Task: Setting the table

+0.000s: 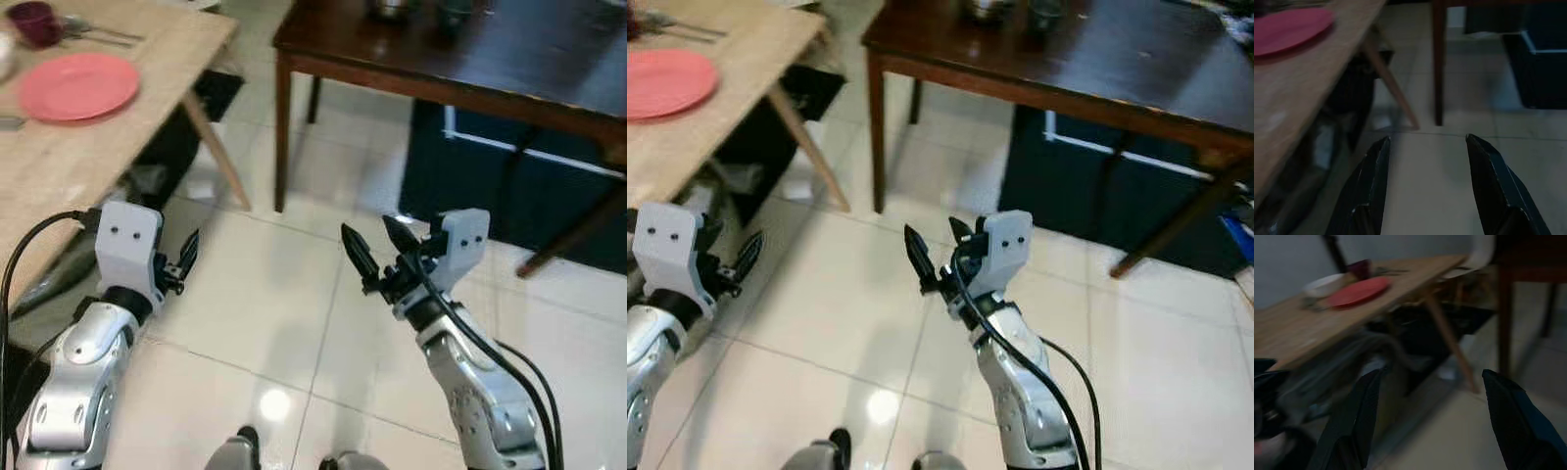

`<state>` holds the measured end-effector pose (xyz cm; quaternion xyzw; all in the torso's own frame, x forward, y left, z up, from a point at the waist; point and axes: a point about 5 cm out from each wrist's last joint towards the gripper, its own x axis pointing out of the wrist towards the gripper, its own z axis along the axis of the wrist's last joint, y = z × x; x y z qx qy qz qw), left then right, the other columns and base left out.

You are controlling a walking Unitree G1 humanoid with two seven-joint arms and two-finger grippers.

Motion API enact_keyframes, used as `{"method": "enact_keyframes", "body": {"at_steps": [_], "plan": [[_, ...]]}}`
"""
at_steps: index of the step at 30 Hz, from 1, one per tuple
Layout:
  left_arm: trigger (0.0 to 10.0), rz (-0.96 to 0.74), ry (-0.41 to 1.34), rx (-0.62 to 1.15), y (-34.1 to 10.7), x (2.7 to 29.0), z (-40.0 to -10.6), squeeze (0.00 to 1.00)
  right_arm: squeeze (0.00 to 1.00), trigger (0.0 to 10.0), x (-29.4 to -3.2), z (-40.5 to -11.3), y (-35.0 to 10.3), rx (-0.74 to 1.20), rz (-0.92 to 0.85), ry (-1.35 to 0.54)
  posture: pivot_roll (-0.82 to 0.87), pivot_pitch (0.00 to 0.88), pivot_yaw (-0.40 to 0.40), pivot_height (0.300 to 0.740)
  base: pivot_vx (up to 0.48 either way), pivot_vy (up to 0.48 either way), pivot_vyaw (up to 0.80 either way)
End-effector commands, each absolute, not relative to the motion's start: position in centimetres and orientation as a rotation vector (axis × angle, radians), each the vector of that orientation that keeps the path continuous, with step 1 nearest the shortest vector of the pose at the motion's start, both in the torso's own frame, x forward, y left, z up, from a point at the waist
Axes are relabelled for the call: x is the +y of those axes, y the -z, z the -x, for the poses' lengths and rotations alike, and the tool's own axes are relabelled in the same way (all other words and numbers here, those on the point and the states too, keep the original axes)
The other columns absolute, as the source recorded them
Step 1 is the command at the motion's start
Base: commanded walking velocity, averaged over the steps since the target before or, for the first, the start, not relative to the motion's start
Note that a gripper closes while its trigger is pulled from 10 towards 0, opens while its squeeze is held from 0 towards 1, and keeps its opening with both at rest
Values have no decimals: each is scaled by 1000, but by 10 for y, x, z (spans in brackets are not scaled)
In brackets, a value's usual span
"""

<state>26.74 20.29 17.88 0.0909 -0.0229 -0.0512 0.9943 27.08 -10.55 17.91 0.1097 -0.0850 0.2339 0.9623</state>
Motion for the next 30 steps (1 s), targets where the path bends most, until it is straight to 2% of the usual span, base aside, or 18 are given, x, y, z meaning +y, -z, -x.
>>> {"method": "enact_keyframes", "body": {"at_steps": [1, 3, 7, 13, 19, 30], "plan": [[10000, -189, 75, -62, -184, 206, -270, 0, 0, 10000, -110, -270, -183, -193, -198, -465, -66, 88, 10, 740, 0, 0, 775], [10000, -199, -40, -150, -209, 223, -279, 0, 0, 10000, -113, -274, -200, -250, -195, -486, -66, 88, 10, 740, 0, 0, 775], [10000, -246, -120, -193, -226, 238, -282, 0, 0, 10000, -114, -277, -211, -276, -209, -515, -59, 81, 10, 740, 0, 0, 775], [10000, -288, -145, -151, -237, 257, -277, 0, 0, 10000, -114, -286, -216, -273, -206, -577, -47, 78, 6, 740, 0, 0, 774], [10000, -227, -170, -145, -236, 258, -273, 0, 0, 10000, -113, -291, -215, -263, -213, -580, -25, 74, -9, 740, 0, 0, 769], [10000, -217, -135, -128, -235, 246, -279, 0, 0, 10000, -116, -291, -210, -248, -217, -564, -34, 78, 5, 740, 0, 0, 766]]}}
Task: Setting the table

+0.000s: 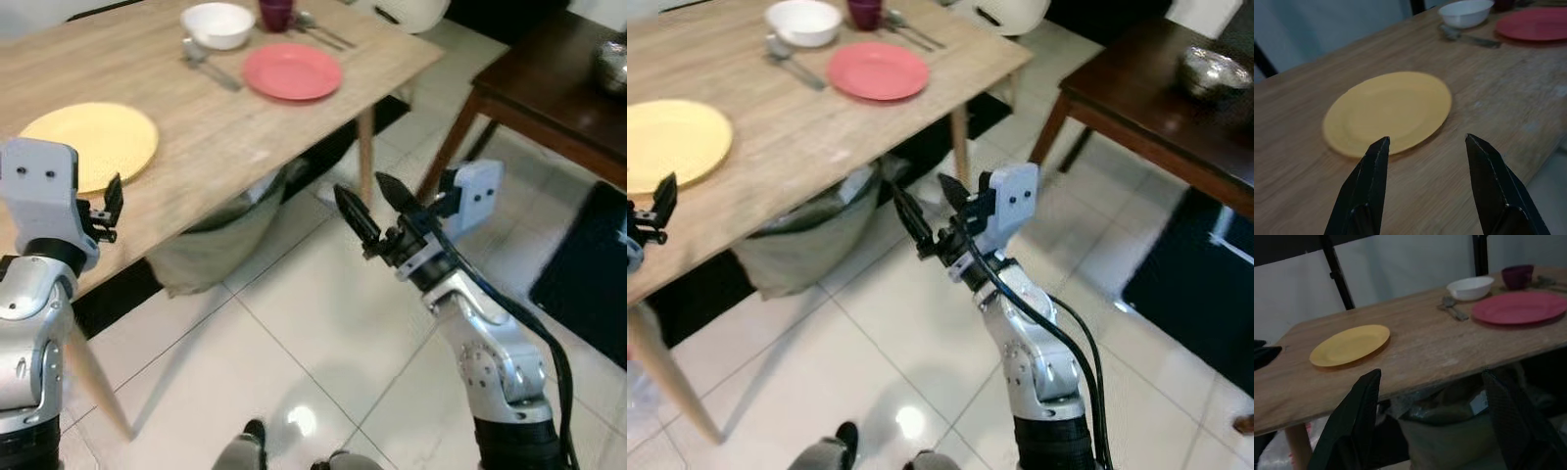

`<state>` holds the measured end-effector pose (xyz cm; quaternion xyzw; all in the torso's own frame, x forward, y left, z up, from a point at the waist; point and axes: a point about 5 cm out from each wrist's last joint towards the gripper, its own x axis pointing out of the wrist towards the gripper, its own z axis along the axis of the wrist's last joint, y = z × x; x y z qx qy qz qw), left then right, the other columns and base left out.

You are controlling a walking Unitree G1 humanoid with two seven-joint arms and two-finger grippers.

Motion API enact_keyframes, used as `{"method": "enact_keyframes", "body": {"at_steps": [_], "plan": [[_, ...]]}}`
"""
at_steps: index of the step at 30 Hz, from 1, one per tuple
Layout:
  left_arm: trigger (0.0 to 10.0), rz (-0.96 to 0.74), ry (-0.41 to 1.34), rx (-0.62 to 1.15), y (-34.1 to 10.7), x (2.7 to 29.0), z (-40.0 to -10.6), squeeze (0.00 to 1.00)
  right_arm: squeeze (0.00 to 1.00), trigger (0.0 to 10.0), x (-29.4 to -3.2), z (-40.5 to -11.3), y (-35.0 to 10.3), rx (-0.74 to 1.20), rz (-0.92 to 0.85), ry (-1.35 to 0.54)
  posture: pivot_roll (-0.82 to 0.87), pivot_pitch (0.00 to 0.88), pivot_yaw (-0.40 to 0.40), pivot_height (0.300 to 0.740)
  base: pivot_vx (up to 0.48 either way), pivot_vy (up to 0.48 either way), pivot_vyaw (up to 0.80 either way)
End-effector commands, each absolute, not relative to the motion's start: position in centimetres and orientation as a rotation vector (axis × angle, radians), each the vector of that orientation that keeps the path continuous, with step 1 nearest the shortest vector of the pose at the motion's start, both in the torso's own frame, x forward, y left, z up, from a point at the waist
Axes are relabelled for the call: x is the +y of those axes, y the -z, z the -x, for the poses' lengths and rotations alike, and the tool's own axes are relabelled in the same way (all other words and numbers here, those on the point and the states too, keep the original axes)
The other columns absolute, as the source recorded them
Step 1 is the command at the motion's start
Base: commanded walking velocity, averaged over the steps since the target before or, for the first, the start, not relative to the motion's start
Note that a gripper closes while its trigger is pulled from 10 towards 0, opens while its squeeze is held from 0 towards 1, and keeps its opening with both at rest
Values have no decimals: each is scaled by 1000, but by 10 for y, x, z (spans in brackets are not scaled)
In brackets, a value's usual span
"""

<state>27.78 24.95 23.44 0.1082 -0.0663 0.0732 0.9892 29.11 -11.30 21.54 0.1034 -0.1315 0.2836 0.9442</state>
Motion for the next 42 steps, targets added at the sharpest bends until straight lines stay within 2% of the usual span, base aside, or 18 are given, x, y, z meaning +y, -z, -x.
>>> {"method": "enact_keyframes", "body": {"at_steps": [1, 11, 35, 42], "plan": [[10000, -212, -132, -128, -236, 245, -280, 0, 0, 10000, -117, -291, -210, -249, -216, -560, -34, 78, 5, 740, 0, 0, 763], [10000, -244, -123, -70, -235, 248, -283, 0, 0, 10000, -122, -293, -210, -249, -212, -541, -34, 89, 4, 740, 0, 0, 763], [10000, -254, -77, -62, -236, 237, -290, 0, 0, 10000, -125, -295, -210, -256, -211, -498, -36, 91, 11, 740, 0, 0, 761], [10000, -270, -82, -78, -238, 237, -294, 0, 0, 10000, -127, -296, -212, -268, -244, -457, -38, 92, 14, 740, 384, 0, 0]]}}
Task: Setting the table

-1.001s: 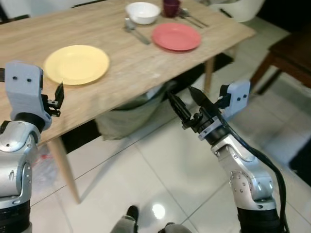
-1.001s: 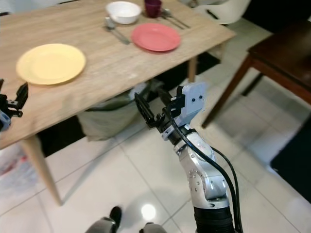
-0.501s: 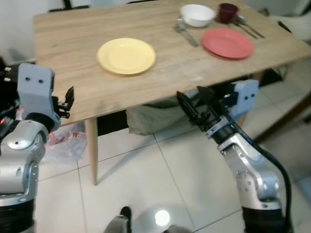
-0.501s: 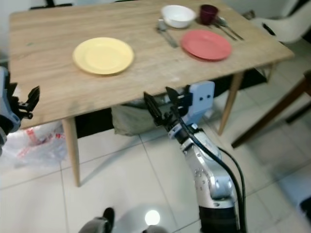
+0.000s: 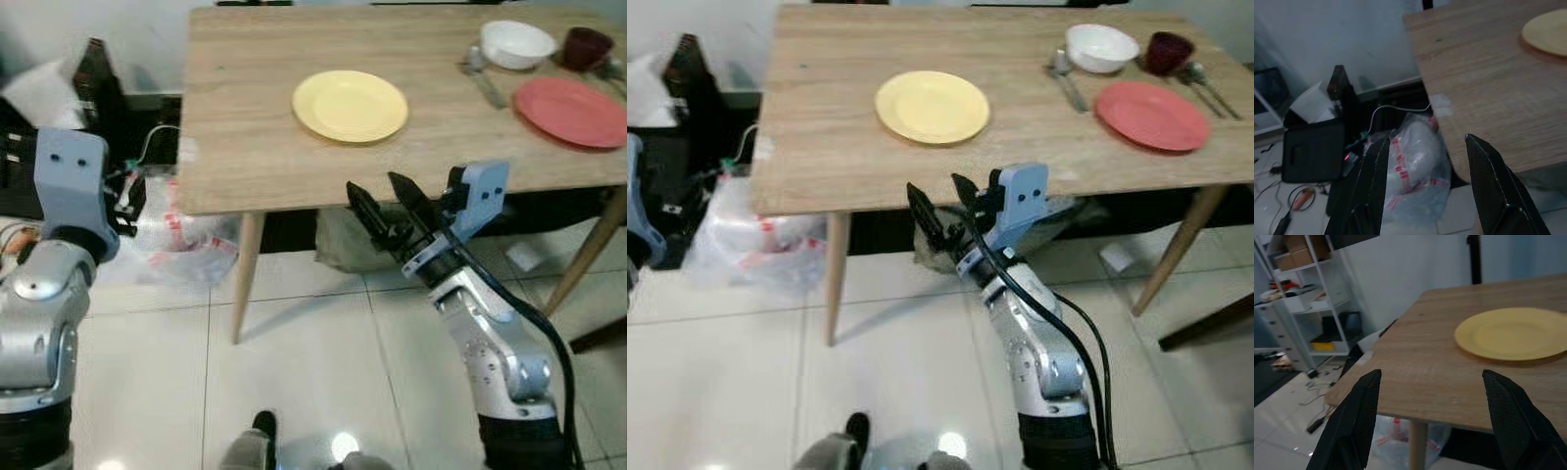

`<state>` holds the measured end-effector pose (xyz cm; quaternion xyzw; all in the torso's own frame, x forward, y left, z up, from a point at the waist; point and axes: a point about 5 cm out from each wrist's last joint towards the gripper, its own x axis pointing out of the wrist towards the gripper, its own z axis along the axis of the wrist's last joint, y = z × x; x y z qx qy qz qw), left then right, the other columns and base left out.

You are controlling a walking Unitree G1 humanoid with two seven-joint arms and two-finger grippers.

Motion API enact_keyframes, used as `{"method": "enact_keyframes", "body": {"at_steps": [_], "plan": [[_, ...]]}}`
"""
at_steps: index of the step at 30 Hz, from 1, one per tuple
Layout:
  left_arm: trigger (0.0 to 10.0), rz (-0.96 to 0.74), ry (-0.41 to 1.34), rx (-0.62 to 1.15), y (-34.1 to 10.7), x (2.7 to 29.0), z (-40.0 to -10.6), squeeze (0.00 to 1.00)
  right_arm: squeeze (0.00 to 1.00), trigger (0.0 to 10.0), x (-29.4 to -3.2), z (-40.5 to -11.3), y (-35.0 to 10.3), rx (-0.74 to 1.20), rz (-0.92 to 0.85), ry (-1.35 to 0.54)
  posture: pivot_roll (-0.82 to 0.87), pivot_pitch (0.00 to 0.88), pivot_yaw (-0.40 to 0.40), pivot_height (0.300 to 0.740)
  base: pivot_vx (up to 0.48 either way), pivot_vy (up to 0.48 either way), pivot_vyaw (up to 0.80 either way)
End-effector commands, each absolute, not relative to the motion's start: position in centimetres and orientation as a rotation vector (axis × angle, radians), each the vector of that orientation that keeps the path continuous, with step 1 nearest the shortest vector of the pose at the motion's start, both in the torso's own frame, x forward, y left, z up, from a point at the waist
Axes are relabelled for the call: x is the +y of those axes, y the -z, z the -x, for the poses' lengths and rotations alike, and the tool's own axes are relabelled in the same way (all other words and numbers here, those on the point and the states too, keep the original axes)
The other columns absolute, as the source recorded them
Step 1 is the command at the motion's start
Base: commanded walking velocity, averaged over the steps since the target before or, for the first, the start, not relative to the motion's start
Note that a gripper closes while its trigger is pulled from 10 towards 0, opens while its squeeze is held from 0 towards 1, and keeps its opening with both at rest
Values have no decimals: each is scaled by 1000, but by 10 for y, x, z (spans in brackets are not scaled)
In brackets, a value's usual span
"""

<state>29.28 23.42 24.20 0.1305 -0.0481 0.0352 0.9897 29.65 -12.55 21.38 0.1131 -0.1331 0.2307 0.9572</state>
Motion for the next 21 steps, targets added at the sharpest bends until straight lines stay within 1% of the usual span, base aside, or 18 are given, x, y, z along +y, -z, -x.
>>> {"method": "enact_keyframes", "body": {"at_steps": [1, 11, 18, 21], "plan": [[10000, -272, -80, -78, -238, 236, -295, 0, 0, 10000, -127, -296, -212, -269, -244, -454, -38, 92, 14, 740, 461, 0, 0], [10000, -270, -57, -72, -237, 232, -297, 0, 0, 10000, -132, -297, -211, -264, -261, -417, -42, 94, 19, 740, 461, 0, 0], [10000, -268, -47, -79, -236, 231, -298, 0, 0, 10000, -133, -298, -212, -263, -266, -406, -44, 95, 20, 740, 461, 0, -800], [10000, -267, -46, -81, -236, 231, -298, 0, 0, 10000, -133, -299, -213, -270, -261, -410, -44, 95, 20, 740, 461, 0, 0]]}}
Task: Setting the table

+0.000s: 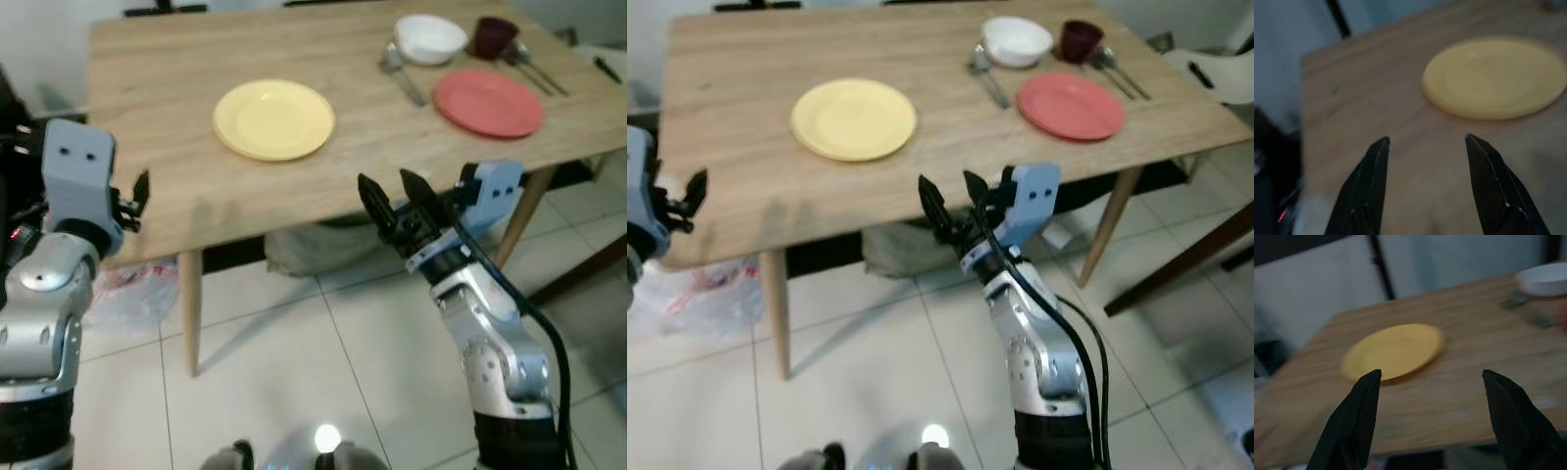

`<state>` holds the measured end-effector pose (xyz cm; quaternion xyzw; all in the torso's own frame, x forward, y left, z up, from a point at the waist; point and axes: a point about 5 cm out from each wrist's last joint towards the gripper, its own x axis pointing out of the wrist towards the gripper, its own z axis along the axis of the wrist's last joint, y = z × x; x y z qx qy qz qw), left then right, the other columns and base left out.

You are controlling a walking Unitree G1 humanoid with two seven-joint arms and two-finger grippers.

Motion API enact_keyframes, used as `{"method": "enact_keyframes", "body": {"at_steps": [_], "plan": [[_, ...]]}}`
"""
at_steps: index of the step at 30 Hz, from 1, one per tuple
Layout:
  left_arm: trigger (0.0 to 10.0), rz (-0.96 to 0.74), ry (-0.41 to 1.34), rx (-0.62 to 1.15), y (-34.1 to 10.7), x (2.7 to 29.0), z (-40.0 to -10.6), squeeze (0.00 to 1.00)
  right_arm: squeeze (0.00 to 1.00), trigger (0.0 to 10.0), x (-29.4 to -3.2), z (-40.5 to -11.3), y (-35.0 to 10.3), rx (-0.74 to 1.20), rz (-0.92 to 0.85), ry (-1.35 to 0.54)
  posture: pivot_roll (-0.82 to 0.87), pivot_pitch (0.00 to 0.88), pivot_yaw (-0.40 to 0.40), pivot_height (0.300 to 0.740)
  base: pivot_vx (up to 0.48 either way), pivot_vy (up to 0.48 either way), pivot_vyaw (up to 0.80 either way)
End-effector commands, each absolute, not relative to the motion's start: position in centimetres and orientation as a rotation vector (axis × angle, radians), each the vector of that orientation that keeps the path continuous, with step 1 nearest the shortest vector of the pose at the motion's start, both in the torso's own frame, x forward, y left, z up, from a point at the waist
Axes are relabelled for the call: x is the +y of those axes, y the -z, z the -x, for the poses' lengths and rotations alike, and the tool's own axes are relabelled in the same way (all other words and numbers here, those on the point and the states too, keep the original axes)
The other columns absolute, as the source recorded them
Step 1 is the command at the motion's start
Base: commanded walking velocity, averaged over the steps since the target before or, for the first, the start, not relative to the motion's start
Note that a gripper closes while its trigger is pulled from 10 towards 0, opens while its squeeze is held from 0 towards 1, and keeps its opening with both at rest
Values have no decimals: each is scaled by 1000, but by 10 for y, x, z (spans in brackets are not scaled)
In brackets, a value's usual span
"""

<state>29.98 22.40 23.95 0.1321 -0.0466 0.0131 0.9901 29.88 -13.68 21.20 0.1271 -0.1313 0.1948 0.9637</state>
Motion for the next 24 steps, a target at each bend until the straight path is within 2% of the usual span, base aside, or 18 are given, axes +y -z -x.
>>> {"method": "enact_keyframes", "body": {"at_steps": [1, 17, 22, 24], "plan": [[10000, -268, -46, -81, -236, 231, -298, 0, 0, 10000, -133, -299, -214, -272, -259, -414, -44, 95, 20, 740, 461, 0, 0], [10000, -265, -8, -92, -237, 228, -296, 0, 0, 10000, -123, -295, -216, -268, -262, -533, -40, 83, 13, 740, 461, 0, 0], [10000, -269, 45, -89, -237, 226, -294, 0, 0, 10000, -120, -293, -217, -266, -277, -575, -37, 83, 13, 740, 461, 0, 0], [10000, -243, 150, -53, -233, 221, -290, 0, 0, 10000, -113, -289, -219, -253, -312, -656, -35, 86, 14, 740, 458, 0, 0]]}}
